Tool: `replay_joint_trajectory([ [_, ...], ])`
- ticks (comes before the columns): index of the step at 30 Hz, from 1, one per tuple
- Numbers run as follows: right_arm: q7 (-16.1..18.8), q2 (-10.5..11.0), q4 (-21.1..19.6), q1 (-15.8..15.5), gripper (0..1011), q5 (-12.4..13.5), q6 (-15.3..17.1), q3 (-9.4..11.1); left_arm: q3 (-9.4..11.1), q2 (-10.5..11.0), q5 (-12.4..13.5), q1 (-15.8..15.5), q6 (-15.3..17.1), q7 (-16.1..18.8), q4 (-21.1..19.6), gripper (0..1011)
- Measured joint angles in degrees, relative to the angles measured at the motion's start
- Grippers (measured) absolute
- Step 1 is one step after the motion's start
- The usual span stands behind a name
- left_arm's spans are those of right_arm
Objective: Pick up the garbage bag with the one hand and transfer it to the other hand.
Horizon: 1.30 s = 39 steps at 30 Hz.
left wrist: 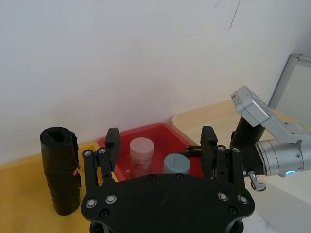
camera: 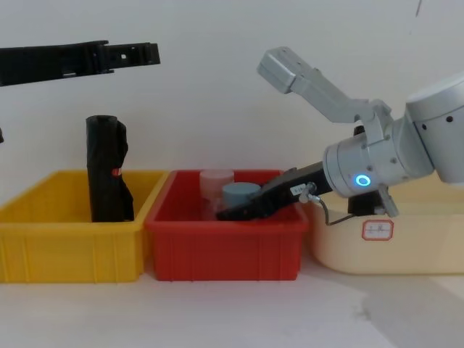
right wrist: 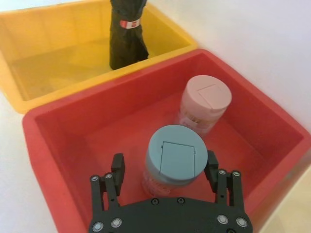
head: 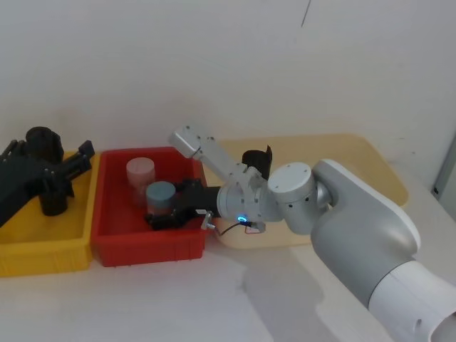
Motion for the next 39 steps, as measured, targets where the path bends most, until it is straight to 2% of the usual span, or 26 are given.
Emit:
replay_joint_trajectory([
  [5,0.59,-0.17,-0.37,-0.25,908,0.0,0.58,-0.02,0.0,0.0,0.0,0.0,0.0,0.0,0.0,1000],
  [8,0.75,-0.22,-0.51,-0.32,806,0.0,0.7,-0.03,0.0,0.0,0.0,0.0,0.0,0.0,0.0,1000],
  [12,1.08,-0.32,-0.7,-0.44,738,0.01,0.96,-0.04,0.0,0.0,0.0,0.0,0.0,0.0,0.0,1000],
  [13,1.11,-0.33,-0.72,-0.45,683,0.01,0.99,-0.05,0.0,0.0,0.0,0.0,0.0,0.0,0.0,1000],
  [14,1.12,-0.35,-0.75,-0.47,671,0.01,1.0,-0.04,0.0,0.0,0.0,0.0,0.0,0.0,0.0,1000],
  [21,1.1,-0.31,-1.24,-0.78,666,0.07,1.05,0.37,0.0,0.0,0.0,0.0,0.0,0.0,0.0,1000],
  [27,0.65,0.19,-3.42,-1.32,666,1.13,0.89,1.76,0.0,0.0,0.0,0.0,0.0,0.0,0.0,1000],
  [34,0.05,1.12,-7.48,-1.75,666,3.26,0.86,4.18,0.0,0.0,0.0,0.0,0.0,0.0,0.0,1001],
  [39,-0.4,2.24,-11.62,-1.89,666,5.62,0.98,6.99,0.0,0.0,0.0,0.0,0.0,0.0,0.0,1000],
])
